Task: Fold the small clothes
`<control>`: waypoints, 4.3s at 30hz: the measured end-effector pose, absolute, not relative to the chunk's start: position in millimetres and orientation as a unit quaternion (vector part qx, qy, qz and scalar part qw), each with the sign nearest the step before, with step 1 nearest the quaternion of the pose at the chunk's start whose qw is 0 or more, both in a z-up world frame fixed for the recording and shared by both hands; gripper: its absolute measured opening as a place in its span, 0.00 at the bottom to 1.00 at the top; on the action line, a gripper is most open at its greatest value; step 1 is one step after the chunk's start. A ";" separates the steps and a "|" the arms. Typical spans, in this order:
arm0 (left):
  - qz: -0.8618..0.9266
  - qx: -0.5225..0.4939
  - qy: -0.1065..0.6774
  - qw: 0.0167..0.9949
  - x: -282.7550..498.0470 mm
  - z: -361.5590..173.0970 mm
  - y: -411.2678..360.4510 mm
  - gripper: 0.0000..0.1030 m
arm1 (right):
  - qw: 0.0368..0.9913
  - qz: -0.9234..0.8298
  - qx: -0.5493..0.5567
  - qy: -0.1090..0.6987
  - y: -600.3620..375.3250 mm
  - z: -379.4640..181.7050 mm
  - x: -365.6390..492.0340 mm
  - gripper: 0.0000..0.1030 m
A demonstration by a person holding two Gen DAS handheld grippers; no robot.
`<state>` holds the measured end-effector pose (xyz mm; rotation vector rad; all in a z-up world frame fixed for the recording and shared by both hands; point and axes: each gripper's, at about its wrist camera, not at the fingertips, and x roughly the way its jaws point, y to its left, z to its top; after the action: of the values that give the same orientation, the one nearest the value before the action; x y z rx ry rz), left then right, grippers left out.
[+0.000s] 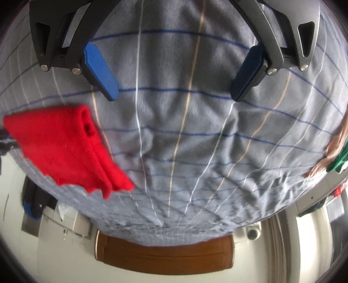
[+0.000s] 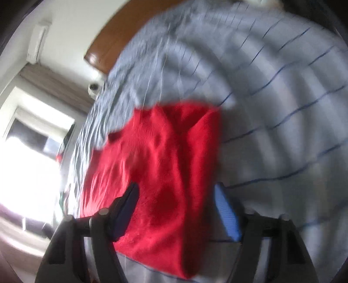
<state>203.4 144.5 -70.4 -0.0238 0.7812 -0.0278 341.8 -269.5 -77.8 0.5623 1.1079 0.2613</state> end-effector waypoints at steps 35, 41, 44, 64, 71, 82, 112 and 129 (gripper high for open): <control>-0.003 -0.077 0.369 0.926 208.6 -63.2 180.0 1.00 | 0.815 0.255 0.084 0.513 40.6 -72.1 316.6 0.20; -0.194 -0.184 0.363 0.893 217.4 -38.0 165.7 1.00 | 0.843 0.315 0.080 0.430 28.8 -41.2 281.3 0.38; -0.235 -0.187 0.387 0.872 250.8 -23.3 140.5 1.00 | 0.870 0.289 0.088 0.388 -14.2 -8.7 274.8 0.53; -0.189 -0.085 0.482 0.852 314.0 -30.5 71.7 0.22 | 0.885 0.185 0.000 0.427 5.9 -39.2 359.1 0.31; -0.204 -0.051 0.420 0.883 291.5 34.8 60.5 0.42 | 0.925 0.198 0.006 0.325 -8.1 35.9 328.7 0.30; -0.008 0.087 0.263 0.961 145.9 29.7 55.4 1.00 | 0.917 0.133 -0.011 0.377 -69.8 -2.4 248.8 0.96; 0.038 0.027 0.356 0.933 46.4 25.9 35.8 1.00 | 0.925 0.080 -0.054 0.367 -54.7 28.0 79.9 0.99; 0.041 0.028 0.342 0.938 36.2 30.8 44.2 1.00 | 0.922 0.086 -0.081 0.368 -38.5 29.7 71.0 0.99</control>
<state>36.2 44.2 30.8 0.0579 0.6979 0.0843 71.0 -38.5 29.7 -0.1673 0.7563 0.1772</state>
